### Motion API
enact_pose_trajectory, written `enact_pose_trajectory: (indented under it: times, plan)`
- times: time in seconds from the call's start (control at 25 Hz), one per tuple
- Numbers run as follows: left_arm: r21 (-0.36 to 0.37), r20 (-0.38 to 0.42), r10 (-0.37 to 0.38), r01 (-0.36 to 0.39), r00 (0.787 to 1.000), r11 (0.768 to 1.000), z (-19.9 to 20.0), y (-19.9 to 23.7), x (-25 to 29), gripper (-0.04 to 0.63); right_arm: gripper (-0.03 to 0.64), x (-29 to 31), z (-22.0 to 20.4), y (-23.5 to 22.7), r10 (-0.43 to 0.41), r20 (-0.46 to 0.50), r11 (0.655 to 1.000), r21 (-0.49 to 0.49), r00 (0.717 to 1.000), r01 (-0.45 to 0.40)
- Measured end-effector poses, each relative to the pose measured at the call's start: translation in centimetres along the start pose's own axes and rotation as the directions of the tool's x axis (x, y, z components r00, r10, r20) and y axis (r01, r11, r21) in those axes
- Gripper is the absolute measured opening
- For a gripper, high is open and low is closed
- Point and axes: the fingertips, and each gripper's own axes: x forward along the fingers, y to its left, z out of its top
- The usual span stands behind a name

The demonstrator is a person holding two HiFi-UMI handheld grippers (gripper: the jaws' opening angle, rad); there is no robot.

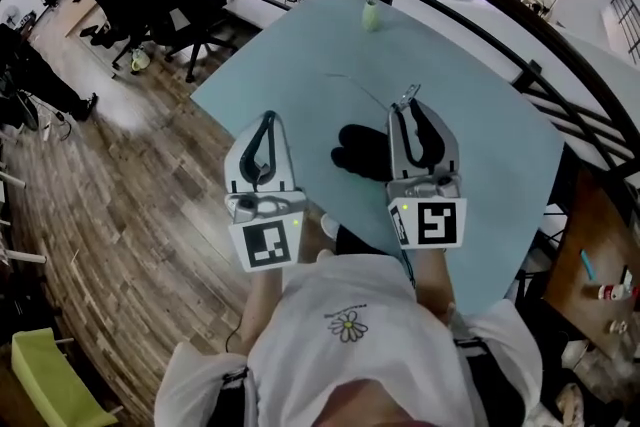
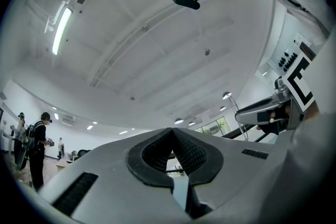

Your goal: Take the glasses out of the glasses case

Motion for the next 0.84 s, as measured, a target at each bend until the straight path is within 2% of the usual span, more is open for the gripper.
enact_pose_trajectory:
  times: [0.36, 0.84]
  plan:
    - [0.003, 0.01, 0.045, -0.045, 0.999, 0.999, 0.3, 1.1, -0.9, 0.017, 0.091, -0.6, 0.0, 0.1, 0.005, 0.0, 1.0, 0.03, 1.0, -0.005]
    - [0.008, 0.01, 0.043, -0.043, 0.999, 0.999, 0.6, 1.0, -1.1, 0.017, 0.091, -0.9, 0.1, 0.3, -0.003, 0.004, 0.999, 0.043, 1.0, 0.003]
